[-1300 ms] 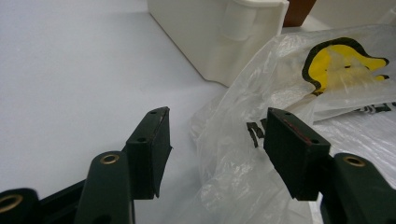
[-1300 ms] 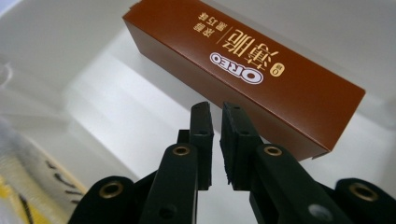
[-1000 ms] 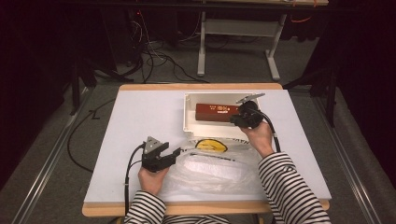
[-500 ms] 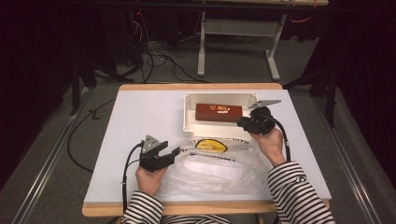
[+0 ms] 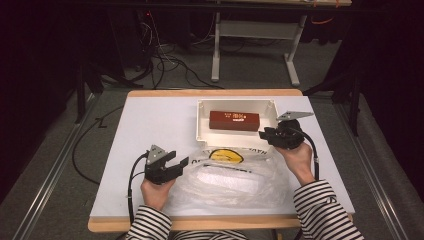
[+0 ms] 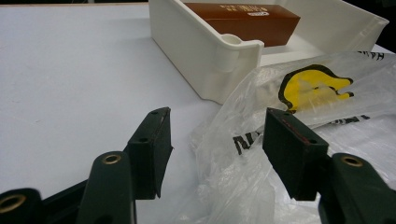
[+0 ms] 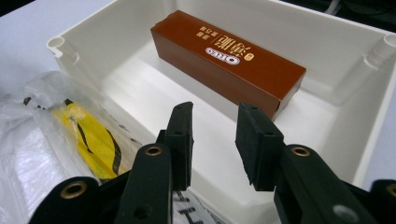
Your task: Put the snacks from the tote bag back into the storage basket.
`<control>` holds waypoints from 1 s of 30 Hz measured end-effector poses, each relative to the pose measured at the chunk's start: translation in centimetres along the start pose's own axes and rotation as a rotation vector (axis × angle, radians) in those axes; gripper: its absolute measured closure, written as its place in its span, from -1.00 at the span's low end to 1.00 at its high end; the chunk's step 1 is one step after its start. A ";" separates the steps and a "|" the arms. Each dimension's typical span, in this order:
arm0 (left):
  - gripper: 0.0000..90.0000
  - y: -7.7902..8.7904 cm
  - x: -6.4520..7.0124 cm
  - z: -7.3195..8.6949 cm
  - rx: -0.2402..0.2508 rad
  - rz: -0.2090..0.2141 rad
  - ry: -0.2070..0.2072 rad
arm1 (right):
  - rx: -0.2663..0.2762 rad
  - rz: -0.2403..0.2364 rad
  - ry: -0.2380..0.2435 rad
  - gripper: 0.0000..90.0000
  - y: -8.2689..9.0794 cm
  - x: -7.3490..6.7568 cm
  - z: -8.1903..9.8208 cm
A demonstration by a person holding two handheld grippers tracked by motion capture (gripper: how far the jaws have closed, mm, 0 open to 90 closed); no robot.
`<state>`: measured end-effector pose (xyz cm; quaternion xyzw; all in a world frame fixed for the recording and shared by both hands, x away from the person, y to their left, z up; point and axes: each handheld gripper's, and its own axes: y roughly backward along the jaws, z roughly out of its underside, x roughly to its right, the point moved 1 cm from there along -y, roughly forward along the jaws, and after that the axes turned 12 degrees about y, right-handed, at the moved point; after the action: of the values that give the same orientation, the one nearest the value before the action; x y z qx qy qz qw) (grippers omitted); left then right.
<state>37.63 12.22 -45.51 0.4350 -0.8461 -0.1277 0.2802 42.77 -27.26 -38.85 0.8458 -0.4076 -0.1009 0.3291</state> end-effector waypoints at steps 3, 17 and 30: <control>-0.06 0.2 -0.1 0.0 -0.002 -0.002 0.000 | 0.007 0.000 -0.002 0.47 0.4 0.1 0.7; -0.08 1.1 -0.2 -0.1 -0.007 -0.001 -0.005 | 0.056 -0.003 -0.050 0.30 3.0 0.5 3.2; -0.16 2.1 -0.3 -0.9 -0.016 -0.003 -0.044 | 0.105 0.028 -0.077 0.12 4.4 0.5 5.3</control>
<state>36.90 13.67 -43.95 0.4310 -0.8504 -0.1443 0.2650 37.96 -32.14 -40.05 0.8517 -0.4363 -0.1075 0.2696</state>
